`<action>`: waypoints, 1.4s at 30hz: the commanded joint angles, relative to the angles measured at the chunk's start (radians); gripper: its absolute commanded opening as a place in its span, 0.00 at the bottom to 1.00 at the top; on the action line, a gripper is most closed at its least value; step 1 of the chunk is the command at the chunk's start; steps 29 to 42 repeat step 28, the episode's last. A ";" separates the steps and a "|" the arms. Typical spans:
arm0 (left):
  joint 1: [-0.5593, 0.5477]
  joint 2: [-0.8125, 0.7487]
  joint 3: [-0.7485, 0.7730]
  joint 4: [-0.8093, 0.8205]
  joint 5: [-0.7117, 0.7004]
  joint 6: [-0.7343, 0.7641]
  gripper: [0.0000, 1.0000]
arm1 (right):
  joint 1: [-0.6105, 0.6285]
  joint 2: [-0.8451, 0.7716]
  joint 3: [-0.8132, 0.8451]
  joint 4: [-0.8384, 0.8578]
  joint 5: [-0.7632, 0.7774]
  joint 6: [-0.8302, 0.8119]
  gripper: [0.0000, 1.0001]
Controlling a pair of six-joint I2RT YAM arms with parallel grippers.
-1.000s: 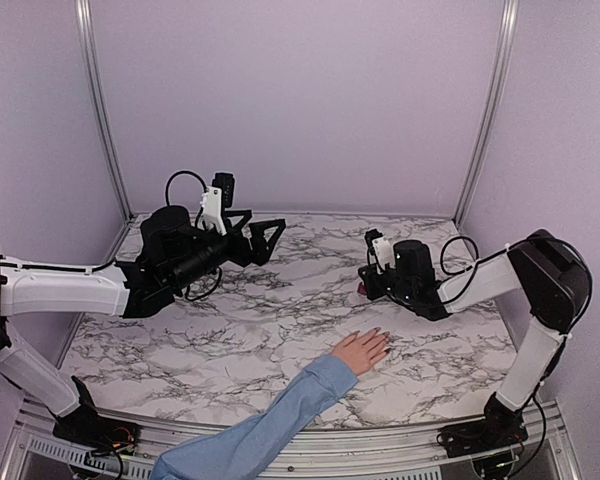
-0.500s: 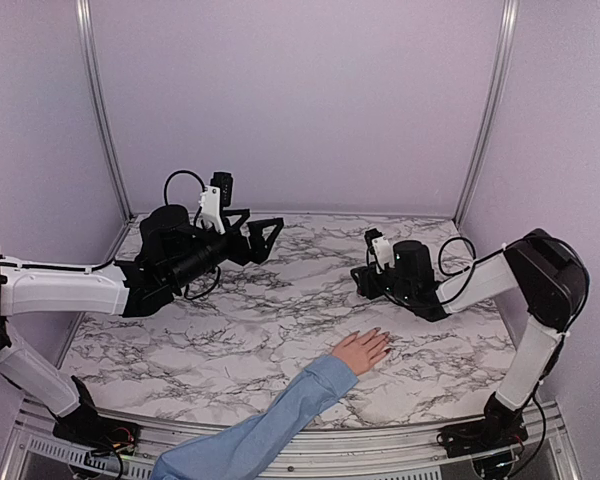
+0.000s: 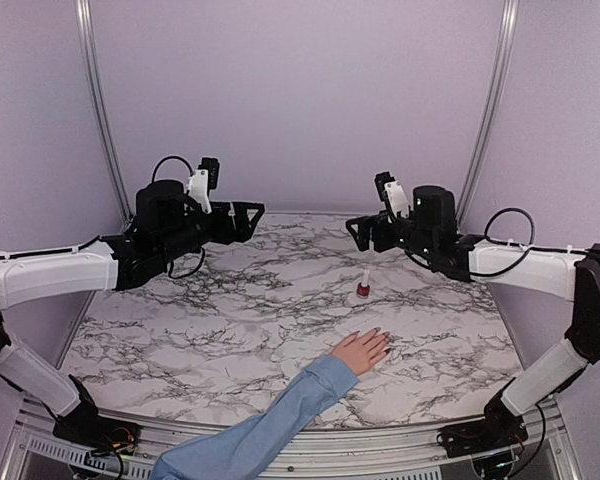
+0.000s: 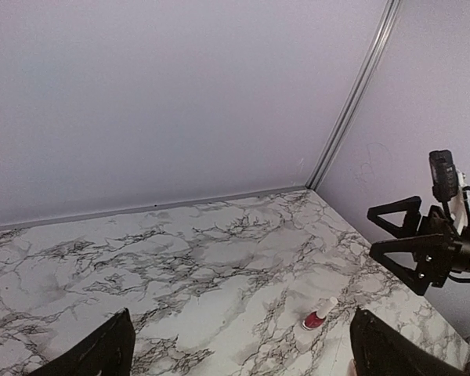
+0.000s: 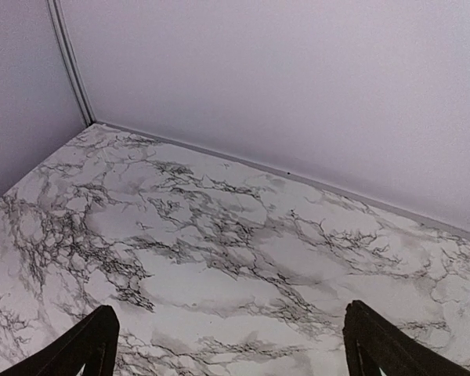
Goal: Paint the nails
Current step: Reset both arms
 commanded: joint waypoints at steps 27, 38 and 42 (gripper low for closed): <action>0.302 -0.138 -0.121 -0.441 -0.004 -0.090 0.99 | -0.228 -0.423 -0.149 -0.379 -0.093 0.191 0.99; 0.303 -0.142 -0.134 -0.438 -0.008 -0.095 0.99 | -0.229 -0.424 -0.153 -0.378 -0.093 0.196 0.99; 0.303 -0.142 -0.134 -0.438 -0.008 -0.095 0.99 | -0.229 -0.424 -0.153 -0.378 -0.093 0.196 0.99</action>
